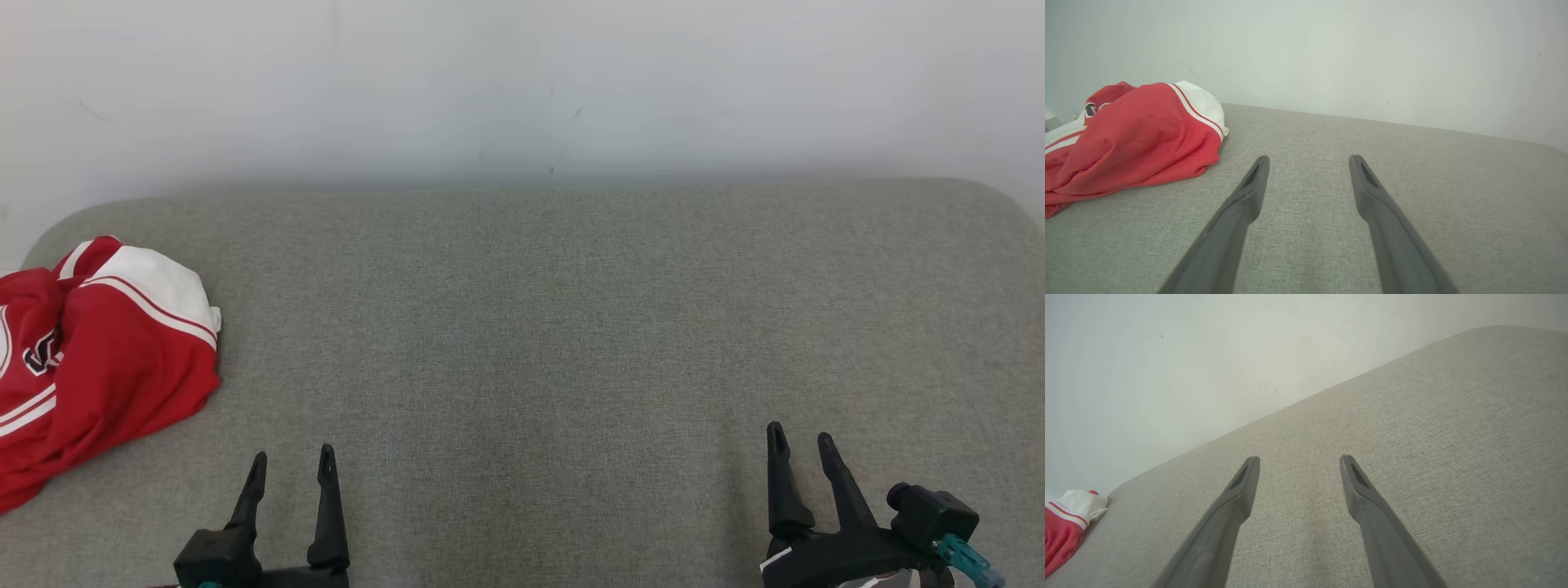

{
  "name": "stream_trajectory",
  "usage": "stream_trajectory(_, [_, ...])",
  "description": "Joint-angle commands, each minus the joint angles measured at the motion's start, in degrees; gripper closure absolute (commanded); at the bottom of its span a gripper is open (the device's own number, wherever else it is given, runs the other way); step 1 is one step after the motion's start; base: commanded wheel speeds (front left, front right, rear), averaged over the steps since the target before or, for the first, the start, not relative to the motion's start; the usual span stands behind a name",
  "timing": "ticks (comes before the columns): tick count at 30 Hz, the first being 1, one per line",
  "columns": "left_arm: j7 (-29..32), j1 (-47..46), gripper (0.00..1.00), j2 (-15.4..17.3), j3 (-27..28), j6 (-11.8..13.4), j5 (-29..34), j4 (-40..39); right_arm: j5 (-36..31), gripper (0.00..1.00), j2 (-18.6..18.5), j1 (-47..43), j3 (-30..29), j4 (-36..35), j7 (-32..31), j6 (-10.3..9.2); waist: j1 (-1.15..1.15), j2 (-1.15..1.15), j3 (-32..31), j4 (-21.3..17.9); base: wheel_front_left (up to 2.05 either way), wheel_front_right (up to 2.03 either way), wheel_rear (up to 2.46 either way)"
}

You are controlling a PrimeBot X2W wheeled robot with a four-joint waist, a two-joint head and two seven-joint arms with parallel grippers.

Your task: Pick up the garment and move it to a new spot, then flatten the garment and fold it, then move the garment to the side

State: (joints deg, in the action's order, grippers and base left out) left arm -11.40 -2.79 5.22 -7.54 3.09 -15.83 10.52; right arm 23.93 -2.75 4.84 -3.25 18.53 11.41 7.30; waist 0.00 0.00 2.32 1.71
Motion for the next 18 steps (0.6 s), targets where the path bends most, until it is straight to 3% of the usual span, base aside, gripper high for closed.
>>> stream_trajectory(1, [-0.5, -0.4, 0.00, 0.3, -0.2, 0.4, 1.5, -0.1, -1.3, 0.00, -0.1, 0.7, 0.2, -0.1, 0.5, 0.27, 0.00, 0.00, 0.0, 0.0, 0.00, 0.00, 0.00])
stream_trajectory(18, [-2.4, 0.4, 0.00, -0.1, -0.4, 0.2, 7.1, 2.2, -7.3, 0.00, -0.1, 0.3, 0.8, 1.1, 2.4, 0.26, 0.00, 0.00, -0.8, 0.2, 0.00, 0.00, 0.00])
